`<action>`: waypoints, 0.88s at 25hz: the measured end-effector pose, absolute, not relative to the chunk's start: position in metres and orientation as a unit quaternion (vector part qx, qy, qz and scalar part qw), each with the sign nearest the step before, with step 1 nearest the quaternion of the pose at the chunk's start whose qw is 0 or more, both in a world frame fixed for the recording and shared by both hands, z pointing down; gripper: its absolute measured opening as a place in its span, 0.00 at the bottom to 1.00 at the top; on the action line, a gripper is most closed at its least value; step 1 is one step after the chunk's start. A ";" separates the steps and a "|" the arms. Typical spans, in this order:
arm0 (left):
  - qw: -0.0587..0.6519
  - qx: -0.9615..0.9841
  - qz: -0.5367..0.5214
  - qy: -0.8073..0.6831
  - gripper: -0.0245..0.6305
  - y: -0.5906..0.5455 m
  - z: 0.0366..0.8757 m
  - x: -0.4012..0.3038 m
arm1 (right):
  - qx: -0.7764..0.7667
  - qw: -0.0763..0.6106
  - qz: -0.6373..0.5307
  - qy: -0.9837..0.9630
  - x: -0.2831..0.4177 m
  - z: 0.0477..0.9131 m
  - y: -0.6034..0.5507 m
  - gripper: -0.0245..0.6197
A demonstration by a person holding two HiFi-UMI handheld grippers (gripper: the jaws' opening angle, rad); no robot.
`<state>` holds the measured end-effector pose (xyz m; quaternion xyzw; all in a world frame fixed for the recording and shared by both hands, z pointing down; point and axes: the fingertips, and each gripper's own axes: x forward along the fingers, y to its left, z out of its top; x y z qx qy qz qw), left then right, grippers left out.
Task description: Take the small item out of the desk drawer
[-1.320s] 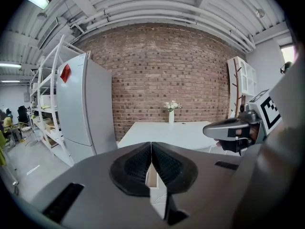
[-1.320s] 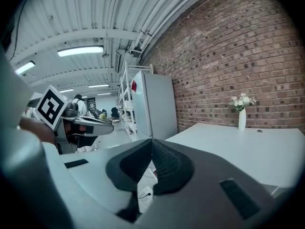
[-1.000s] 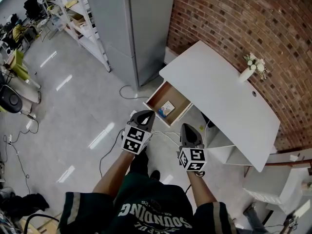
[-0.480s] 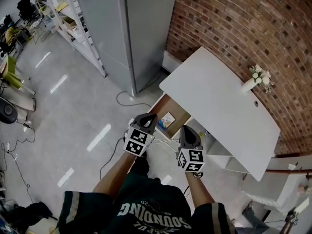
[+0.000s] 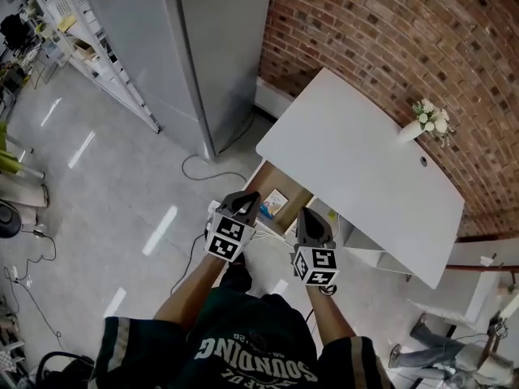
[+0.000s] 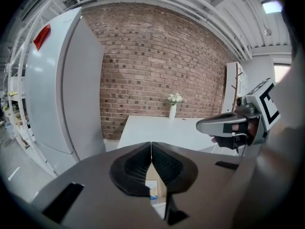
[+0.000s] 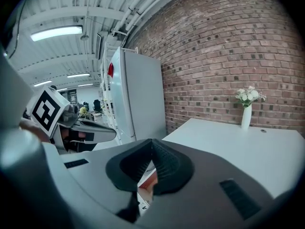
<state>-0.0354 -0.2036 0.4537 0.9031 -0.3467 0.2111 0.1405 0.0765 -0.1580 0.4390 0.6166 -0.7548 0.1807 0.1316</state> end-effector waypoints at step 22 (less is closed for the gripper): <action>0.137 0.919 0.262 -0.262 0.07 -0.219 0.519 0.016 | 0.665 0.117 0.220 -0.704 0.109 0.489 -0.166 0.08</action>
